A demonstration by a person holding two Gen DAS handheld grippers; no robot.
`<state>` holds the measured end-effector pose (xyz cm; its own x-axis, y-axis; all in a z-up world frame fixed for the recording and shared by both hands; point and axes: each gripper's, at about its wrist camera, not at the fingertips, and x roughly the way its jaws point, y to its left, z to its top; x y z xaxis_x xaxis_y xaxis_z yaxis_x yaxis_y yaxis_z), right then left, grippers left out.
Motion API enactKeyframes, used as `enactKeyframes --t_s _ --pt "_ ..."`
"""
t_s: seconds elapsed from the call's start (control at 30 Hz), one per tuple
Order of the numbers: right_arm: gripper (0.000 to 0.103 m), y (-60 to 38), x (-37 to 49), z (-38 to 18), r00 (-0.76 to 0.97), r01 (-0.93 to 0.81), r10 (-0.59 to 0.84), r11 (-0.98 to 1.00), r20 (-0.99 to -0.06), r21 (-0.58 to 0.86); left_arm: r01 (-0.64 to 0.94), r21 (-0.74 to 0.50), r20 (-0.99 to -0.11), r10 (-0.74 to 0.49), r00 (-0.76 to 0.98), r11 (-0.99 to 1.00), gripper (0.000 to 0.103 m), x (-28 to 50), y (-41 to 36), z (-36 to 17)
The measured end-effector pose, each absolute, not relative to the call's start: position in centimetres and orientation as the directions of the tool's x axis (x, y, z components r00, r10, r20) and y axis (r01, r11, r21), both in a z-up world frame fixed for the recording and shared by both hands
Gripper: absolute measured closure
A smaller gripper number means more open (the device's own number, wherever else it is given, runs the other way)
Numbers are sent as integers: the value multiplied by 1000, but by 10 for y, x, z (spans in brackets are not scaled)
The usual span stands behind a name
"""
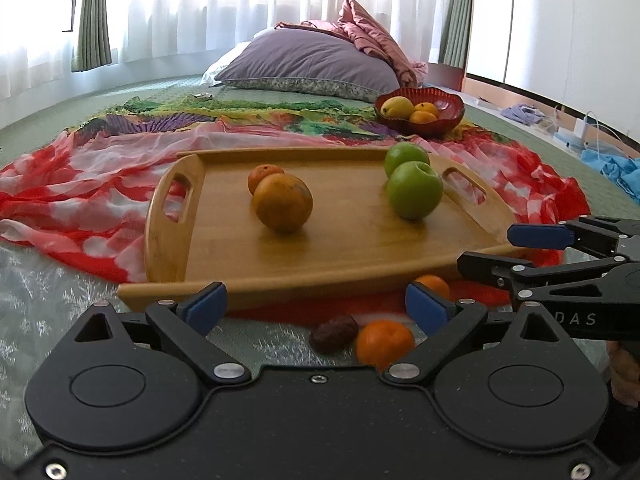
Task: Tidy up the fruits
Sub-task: 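Move the left tool back and grasp a small mandarin in front of the tray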
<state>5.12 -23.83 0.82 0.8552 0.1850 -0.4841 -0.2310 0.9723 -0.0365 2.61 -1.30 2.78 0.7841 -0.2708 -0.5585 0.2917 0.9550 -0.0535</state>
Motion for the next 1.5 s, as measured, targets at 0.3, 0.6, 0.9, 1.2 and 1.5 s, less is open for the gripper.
enactKeyframes --t_s 0.3,0.6,0.9,1.2,1.5 --pt "22 -238 35 -5 842 -244 191 969 -504 -40 330 -55 -569 -301 765 942 8 11 -17 23" --pt "22 -237 23 -10 836 -252 200 967 -510 -35 368 -49 -572 -328 751 928 31 -2 -24 21" --pt "39 -236 19 -14 832 -258 213 966 -513 -16 396 -69 -585 -358 727 916 59 -4 -28 18" --pt "49 -235 20 -16 825 -240 209 971 -525 9 409 -108 -598 -388 701 906 65 1 -31 14" --pt "56 -234 17 -16 835 -234 216 972 -506 29 400 -112 -595 -383 706 910 66 4 -33 13"
